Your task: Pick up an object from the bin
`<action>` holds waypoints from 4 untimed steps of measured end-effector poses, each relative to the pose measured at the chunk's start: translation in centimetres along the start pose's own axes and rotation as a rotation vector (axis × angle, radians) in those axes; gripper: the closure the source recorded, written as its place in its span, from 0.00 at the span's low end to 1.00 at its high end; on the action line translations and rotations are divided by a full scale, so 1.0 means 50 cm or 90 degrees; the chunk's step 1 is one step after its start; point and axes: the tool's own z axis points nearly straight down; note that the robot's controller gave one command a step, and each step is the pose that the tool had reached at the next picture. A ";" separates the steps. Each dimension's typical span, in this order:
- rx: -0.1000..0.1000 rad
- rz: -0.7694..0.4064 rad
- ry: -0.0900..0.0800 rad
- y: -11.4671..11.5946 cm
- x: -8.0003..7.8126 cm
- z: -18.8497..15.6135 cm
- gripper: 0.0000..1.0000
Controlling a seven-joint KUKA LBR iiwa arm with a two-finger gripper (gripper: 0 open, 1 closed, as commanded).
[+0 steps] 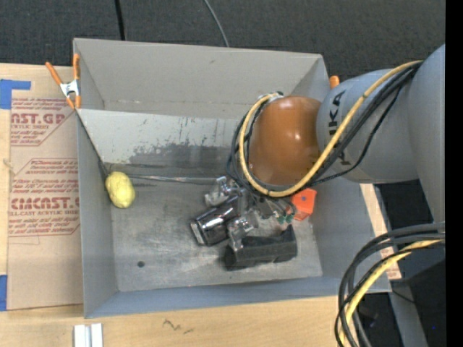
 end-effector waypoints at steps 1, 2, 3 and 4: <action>-0.003 -0.005 0.020 0.011 0.025 -0.030 1.00; -0.001 -0.018 0.011 0.013 -0.016 -0.066 1.00; -0.001 -0.018 0.011 0.013 -0.016 -0.066 1.00; -0.004 -0.085 0.029 0.012 0.008 -0.109 1.00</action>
Offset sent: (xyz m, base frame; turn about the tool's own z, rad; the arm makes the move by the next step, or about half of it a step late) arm -0.0032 0.0042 0.0267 -0.0275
